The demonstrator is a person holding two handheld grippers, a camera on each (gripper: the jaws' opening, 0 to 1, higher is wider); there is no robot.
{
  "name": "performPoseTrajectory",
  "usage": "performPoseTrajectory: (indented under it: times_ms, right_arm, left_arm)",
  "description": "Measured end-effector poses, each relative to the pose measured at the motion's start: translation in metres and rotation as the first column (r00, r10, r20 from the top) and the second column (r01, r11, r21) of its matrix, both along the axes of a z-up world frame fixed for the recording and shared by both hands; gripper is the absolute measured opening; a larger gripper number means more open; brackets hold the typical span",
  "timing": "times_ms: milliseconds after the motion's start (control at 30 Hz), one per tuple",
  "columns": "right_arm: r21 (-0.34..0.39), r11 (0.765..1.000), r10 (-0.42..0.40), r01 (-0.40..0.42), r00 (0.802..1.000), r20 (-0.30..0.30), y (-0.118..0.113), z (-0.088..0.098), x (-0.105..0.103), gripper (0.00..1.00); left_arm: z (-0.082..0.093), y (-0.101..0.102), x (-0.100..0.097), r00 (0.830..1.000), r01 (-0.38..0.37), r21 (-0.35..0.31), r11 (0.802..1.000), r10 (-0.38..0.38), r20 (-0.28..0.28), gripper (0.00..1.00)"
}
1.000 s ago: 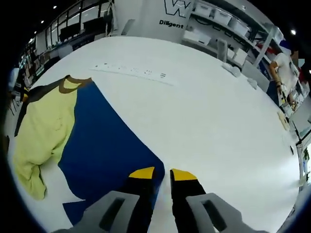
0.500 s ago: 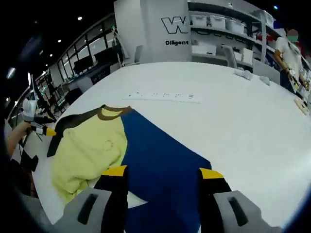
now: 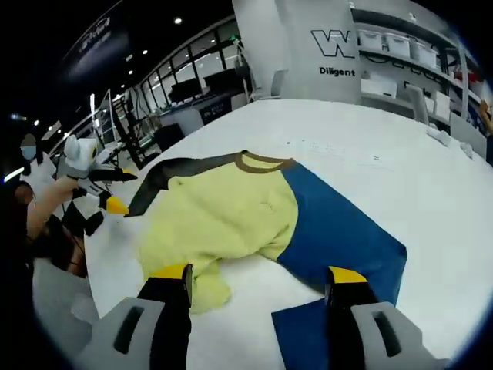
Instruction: Fold the garment on the visible template until the final outline fits inside the template.
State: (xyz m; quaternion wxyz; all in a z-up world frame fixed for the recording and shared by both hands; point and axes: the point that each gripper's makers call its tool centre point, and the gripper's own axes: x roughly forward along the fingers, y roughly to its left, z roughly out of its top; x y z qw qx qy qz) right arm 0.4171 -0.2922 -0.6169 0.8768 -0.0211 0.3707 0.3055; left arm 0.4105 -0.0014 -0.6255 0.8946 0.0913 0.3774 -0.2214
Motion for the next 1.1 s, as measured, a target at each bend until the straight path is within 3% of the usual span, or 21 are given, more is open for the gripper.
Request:
performPoseTrajectory:
  times_ms: [400, 767, 967, 1100]
  right_arm:
    - [-0.012, 0.993, 0.119, -0.120, 0.993, -0.007, 0.024, -0.019, -0.023, 0.60]
    - [-0.049, 0.973, 0.229, -0.228, 0.973, 0.029, 0.040, -0.045, -0.037, 0.36]
    - [-0.070, 0.960, 0.277, -0.272, 0.958, 0.069, 0.044, -0.049, -0.036, 0.23]
    - [-0.062, 0.959, 0.279, -0.275, 0.958, 0.071, 0.046, -0.050, -0.034, 0.19]
  left_arm:
    - [-0.008, -0.053, -0.027, 0.996, 0.087, -0.104, 0.991, -0.089, -0.014, 0.80]
    - [-0.019, -0.097, -0.044, 0.989, 0.137, -0.182, 0.974, -0.145, -0.032, 0.56]
    - [-0.031, -0.116, -0.050, 0.985, 0.149, -0.212, 0.966, -0.164, -0.059, 0.45]
    - [-0.036, -0.128, -0.051, 0.982, 0.151, -0.236, 0.960, -0.172, -0.074, 0.39]
